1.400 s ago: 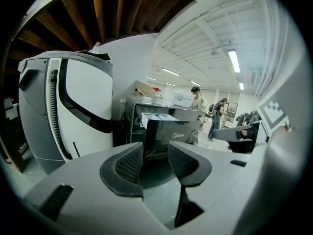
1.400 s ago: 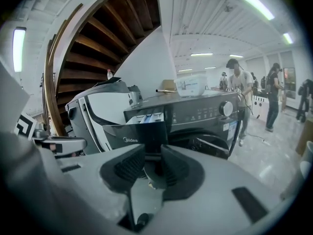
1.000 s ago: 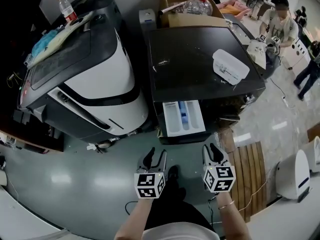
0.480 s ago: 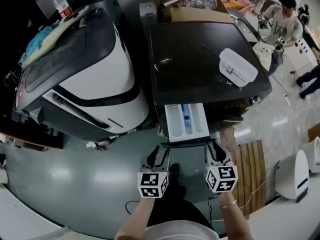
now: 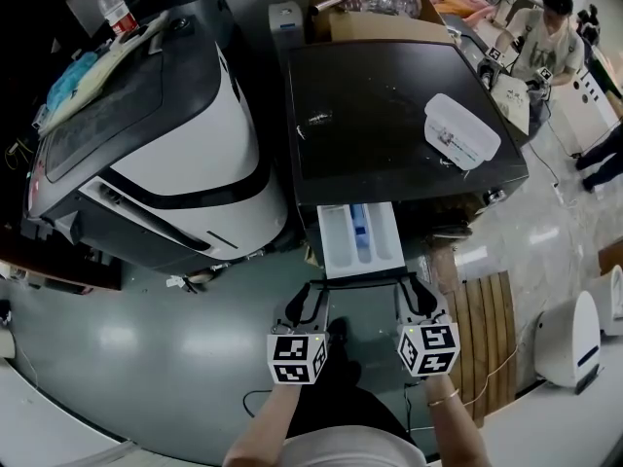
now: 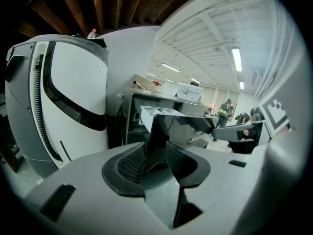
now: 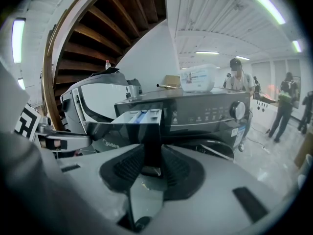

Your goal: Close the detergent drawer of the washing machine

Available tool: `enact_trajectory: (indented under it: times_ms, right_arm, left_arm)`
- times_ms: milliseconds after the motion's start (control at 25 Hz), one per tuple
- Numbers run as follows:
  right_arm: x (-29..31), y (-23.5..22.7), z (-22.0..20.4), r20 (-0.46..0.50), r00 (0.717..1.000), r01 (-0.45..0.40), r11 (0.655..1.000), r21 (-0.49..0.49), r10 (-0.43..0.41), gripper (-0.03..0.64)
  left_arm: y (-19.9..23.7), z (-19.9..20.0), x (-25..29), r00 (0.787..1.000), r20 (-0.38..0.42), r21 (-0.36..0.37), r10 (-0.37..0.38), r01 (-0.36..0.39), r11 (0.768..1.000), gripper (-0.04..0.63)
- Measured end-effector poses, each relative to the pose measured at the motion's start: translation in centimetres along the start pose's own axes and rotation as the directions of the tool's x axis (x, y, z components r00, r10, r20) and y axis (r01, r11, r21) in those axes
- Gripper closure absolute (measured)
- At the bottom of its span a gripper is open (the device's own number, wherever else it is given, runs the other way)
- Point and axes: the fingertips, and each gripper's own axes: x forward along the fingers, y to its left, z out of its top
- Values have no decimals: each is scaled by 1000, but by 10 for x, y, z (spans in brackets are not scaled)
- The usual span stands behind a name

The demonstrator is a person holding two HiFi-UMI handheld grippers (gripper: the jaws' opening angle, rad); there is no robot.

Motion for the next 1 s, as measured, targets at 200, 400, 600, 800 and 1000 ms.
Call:
enact_trajectory:
  times_ms: [200, 400, 600, 800, 1000]
  right_arm:
    - [3, 0, 0, -3, 1000, 4, 1000, 5, -4, 522]
    - [10, 0, 5, 3, 1000, 17, 1000, 13, -17, 522]
    - [16, -1, 11, 12, 1000, 26, 1000, 14, -26, 522]
    - [26, -2, 17, 14, 999, 29, 999, 20, -29, 522]
    - [37, -4, 26, 18, 999, 34, 999, 22, -34, 522]
  left_arm:
    - [1, 0, 3, 1000, 0, 2, 4, -4, 1000, 470]
    - [4, 5, 9, 1000, 0, -7, -2, 2, 1000, 485]
    - [8, 11, 15, 1000, 8, -24, -9, 9, 1000, 484]
    - [13, 18, 24, 1000, 10, -26, -7, 7, 1000, 484]
    - [20, 26, 35, 1000, 9, -28, -8, 8, 1000, 485]
